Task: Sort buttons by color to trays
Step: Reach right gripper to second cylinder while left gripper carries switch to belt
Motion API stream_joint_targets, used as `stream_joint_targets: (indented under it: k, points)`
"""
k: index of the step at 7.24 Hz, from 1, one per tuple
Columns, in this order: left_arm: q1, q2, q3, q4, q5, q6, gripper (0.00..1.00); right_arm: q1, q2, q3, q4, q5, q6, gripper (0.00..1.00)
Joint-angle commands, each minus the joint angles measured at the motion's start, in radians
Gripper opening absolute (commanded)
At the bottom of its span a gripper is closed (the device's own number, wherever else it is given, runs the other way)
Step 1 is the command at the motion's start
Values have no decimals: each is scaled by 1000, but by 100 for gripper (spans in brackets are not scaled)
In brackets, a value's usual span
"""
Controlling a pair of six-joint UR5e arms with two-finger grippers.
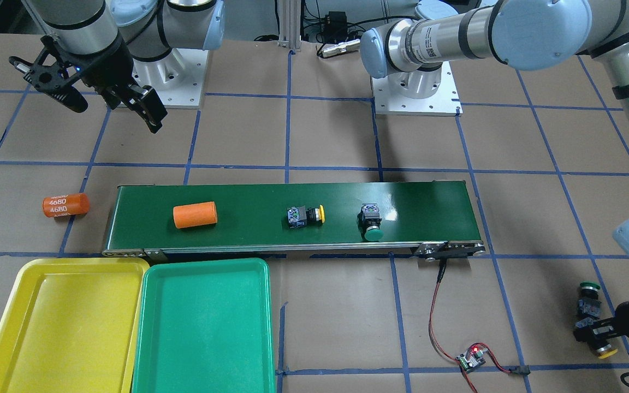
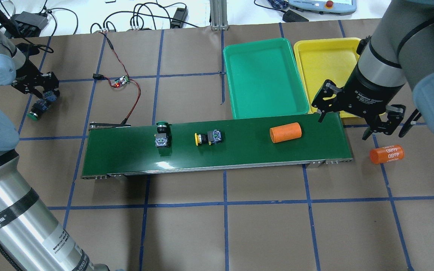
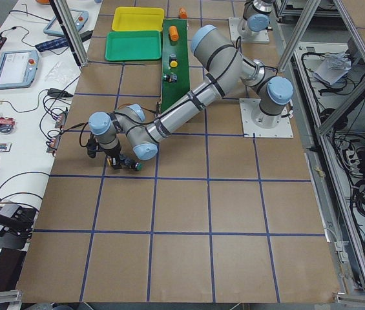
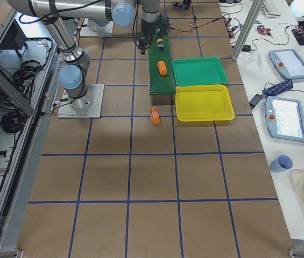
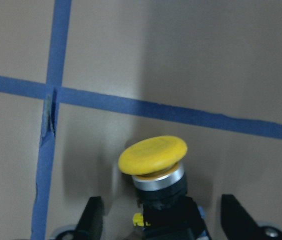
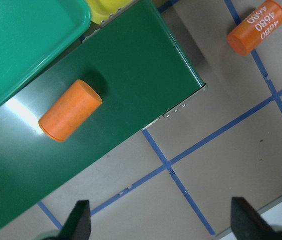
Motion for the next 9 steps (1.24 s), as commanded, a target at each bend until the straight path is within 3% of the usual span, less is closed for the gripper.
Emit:
stream_joint_targets:
  k: [1, 2, 4, 5, 7, 9]
  points:
    - [-7, 24, -7, -61, 1, 3, 0, 6, 36, 9, -35, 22, 208, 100]
    - [-15, 55, -6, -123, 1, 10, 0, 15, 95, 9, -88, 92, 319, 100]
    - [-40, 191, -65, -326, -19, 49, 0, 164, 161, 8, -180, 82, 523, 100]
    - [-50, 286, -175, -336, -23, 63, 0, 215, 198, 8, -257, 82, 660, 100]
    - [-64, 487, -434, -316, -62, 87, 0, 243, 256, 8, -297, 82, 737, 100]
    - [-148, 613, -579, -264, -62, 13, 0, 256, 324, 8, -383, 84, 850, 100]
